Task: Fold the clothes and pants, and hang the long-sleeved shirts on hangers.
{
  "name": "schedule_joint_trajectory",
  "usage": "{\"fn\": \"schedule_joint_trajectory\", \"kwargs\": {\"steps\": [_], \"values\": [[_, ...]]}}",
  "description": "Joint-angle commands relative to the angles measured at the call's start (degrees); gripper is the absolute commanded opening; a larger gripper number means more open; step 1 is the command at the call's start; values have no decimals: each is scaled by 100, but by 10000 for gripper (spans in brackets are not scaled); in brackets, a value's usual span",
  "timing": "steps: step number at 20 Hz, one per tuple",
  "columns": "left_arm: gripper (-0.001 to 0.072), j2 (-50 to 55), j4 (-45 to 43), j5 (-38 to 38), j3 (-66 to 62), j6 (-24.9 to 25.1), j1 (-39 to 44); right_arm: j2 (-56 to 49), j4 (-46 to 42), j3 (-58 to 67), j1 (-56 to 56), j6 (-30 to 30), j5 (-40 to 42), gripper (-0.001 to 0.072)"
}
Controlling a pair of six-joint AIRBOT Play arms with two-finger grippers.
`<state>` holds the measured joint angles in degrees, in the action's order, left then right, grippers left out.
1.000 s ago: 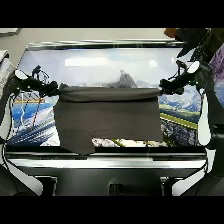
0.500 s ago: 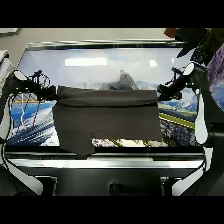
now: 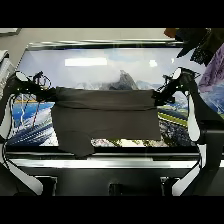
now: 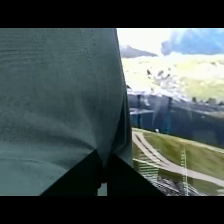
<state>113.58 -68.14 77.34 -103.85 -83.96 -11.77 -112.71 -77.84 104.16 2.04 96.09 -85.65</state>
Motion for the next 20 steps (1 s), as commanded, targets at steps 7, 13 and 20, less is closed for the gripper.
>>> {"fn": "schedule_joint_trajectory", "kwargs": {"steps": [7, 13, 20], "values": [[344, -527, 15, 457, 4, 79, -389, 675, -323, -2, 223, -476, -538, 431], [454, -2166, 581, 507, 2190, 175, -1547, 2291, 776, -1368, 1681, -1093, -450, 433], [455, -4380, 1008, -673, 6336, 444, -2035, 4197, 1394, -4037, 2013, -1257, 260, 430]]}}
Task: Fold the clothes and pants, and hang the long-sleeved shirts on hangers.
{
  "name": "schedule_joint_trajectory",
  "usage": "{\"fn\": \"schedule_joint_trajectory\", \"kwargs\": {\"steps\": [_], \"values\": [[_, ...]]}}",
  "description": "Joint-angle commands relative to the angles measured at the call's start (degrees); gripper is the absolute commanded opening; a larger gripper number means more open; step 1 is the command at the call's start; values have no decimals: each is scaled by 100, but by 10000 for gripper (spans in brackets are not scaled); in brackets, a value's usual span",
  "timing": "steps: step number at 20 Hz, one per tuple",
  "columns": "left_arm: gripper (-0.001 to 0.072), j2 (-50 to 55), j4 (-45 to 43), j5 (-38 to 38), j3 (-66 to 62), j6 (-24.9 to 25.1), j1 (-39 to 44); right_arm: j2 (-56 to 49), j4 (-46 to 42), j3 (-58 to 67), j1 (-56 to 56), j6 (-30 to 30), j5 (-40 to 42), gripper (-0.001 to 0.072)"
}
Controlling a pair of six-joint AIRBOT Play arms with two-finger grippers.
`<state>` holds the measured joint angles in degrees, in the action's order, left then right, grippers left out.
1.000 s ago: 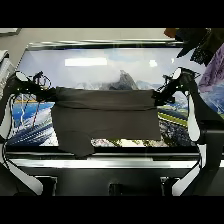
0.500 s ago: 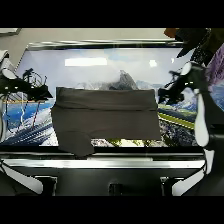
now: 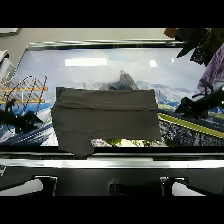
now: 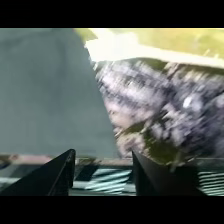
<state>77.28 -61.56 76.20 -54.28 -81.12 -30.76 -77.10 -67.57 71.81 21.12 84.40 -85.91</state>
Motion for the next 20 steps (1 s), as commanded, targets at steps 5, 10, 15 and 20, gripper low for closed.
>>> {"fn": "schedule_joint_trajectory", "kwargs": {"steps": [5, 10, 15, 20], "values": [[455, -868, 1060, -835, 2317, 667, -116, 953, 605, -933, 105, -70, 219, 430], [455, -868, 1082, -789, 2667, 785, -22, 1023, 973, -933, 105, -59, 160, 410], [455, -866, 1143, -903, 2723, 780, 208, 1023, 1165, -933, 105, -42, 57, 410], [155, -800, 1255, -984, 2723, 769, 496, 1062, 1200, -933, 105, -35, 33, 410]]}}
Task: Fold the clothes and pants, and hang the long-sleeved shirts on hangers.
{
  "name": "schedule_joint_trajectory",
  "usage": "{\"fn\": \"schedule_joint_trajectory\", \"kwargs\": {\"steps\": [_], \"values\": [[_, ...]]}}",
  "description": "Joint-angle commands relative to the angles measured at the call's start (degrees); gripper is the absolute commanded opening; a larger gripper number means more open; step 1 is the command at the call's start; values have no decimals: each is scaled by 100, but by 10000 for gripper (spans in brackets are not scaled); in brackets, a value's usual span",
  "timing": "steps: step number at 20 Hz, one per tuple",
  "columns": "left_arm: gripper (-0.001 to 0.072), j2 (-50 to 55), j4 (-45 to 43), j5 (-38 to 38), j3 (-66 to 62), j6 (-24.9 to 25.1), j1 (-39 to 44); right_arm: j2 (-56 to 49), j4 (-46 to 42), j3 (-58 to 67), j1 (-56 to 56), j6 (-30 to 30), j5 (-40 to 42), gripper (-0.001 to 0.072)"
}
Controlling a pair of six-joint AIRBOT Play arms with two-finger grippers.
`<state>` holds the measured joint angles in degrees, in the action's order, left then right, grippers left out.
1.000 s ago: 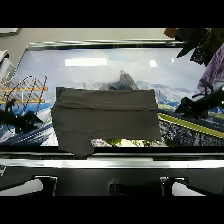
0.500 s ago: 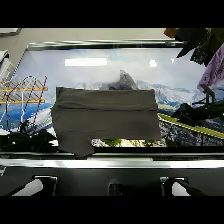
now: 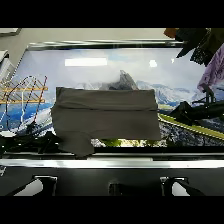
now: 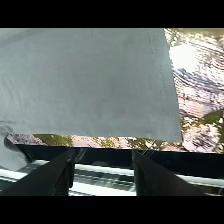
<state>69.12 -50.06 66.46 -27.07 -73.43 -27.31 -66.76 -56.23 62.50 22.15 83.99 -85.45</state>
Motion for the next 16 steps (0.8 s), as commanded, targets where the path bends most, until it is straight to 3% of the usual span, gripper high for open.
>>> {"fn": "schedule_joint_trajectory", "kwargs": {"steps": [1, 8, 11, 16], "values": [[20, 13, 107, -7, 0, -2, 170, 57, 131, 0, 2, 44, -9, 410], [21, 11, 103, 11, 0, 2, 168, 2, -125, 116, 754, -92, 442, 351], [21, 11, 103, 57, 0, 0, 168, -343, -11, -328, 999, -350, 439, 392], [21, 9, 105, 146, 0, -2, 168, -713, 2, -1408, 363, -820, 984, 468]]}}
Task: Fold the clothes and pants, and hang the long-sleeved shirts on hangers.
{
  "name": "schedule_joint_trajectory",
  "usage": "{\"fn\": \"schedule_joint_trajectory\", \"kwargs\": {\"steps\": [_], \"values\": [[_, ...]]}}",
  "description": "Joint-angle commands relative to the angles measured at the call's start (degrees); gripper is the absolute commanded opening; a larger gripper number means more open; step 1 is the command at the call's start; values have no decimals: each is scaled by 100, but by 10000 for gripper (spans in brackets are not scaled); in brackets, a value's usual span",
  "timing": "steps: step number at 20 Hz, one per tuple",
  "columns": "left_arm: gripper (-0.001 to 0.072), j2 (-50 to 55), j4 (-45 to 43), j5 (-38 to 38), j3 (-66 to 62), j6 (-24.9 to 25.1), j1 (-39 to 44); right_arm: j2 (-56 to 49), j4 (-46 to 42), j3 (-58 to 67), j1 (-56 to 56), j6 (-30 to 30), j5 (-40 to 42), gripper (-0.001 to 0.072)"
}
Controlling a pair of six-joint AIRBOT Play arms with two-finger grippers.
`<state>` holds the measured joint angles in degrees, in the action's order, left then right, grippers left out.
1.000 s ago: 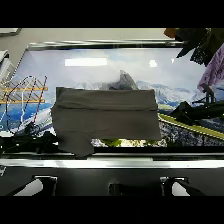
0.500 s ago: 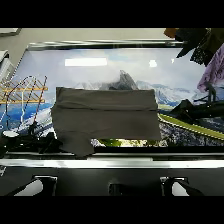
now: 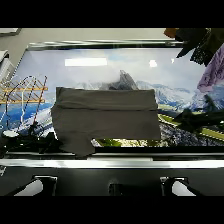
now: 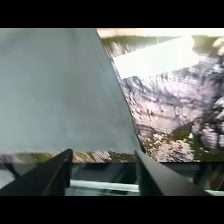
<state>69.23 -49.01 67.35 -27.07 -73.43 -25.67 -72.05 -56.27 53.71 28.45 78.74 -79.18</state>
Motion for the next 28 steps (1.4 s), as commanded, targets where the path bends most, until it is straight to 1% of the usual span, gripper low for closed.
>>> {"fn": "schedule_joint_trajectory", "kwargs": {"steps": [1, 4, 7, 11, 14, 18, 19, 20, 21, 22, 23, 24, 26, 28], "values": [[21, -2, 2, 74, 0, -4, 4, -188, 7, -702, -413, -313, 568, 468], [21, -2, 2, 116, 0, -4, 4, -190, -72, -1034, -658, -306, 1025, 469], [21, -2, 2, 120, 0, -4, 4, -190, -258, -1158, -656, -293, 1143, 469], [21, -2, 2, 118, 0, -7, 4, -195, -192, -1401, -656, -302, 1187, 469], [21, -2, 2, 116, 0, -4, 4, -195, 74, -1670, -658, -437, 1235, 468], [21, -2, 2, 116, 0, -11, 4, -195, 678, -2048, -658, -584, 1556, 465], [21, -2, 2, 116, 0, -11, 4, -195, 752, -2094, -658, -627, 1593, 416], [21, -2, 2, 118, 0, -11, 4, -195, 761, -2100, -658, -658, 1598, 348], [21, -2, 2, 118, 0, -35, 4, -192, 761, -2098, -658, -658, 1611, 252], [20, -11, 15, 131, -7, -68, 4, -192, 761, -2098, -656, -658, 1609, 123], [20, -42, 48, 173, -28, -66, 2, -175, 769, -2098, -656, -675, 1591, 34], [20, -109, 46, 232, -92, -70, -11, -129, 787, -2098, -656, -699, 1543, 32], [20, -341, 46, 431, -289, -264, -111, 101, 754, -2098, -656, -673, 1307, 32], [20, -726, 37, 844, -498, -568, -229, 459, 636, -2098, -656, -393, 927, 31]]}}
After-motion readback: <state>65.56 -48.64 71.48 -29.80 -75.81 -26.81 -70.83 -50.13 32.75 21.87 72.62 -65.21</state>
